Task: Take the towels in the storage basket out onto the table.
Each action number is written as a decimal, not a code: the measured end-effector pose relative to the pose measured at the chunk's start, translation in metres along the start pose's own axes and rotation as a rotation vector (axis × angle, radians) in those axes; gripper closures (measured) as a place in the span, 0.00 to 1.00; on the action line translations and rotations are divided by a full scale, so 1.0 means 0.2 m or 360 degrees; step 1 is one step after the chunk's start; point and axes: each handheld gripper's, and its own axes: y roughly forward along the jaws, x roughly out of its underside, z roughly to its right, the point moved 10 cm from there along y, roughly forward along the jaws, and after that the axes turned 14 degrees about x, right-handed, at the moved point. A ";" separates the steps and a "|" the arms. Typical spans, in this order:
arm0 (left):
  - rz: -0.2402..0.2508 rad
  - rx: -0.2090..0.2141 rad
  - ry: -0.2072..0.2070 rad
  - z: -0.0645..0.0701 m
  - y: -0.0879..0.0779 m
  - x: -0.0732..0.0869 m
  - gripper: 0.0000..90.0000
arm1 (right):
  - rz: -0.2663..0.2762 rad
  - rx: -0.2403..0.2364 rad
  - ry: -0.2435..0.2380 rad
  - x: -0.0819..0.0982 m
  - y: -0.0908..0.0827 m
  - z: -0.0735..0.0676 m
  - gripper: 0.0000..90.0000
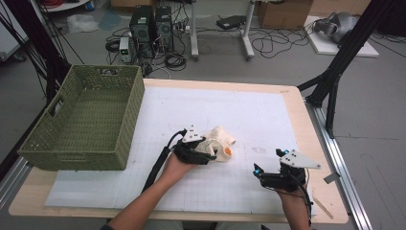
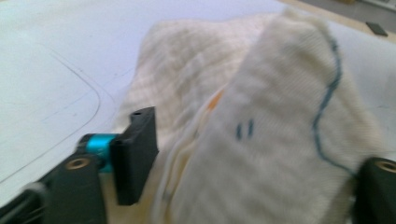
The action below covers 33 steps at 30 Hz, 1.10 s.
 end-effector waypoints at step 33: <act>0.0274 0.0110 0.0010 0.10 -0.60 0.03 0.25 | -0.0042 -0.0004 -0.0014 0.01 0.02 -0.02 0.06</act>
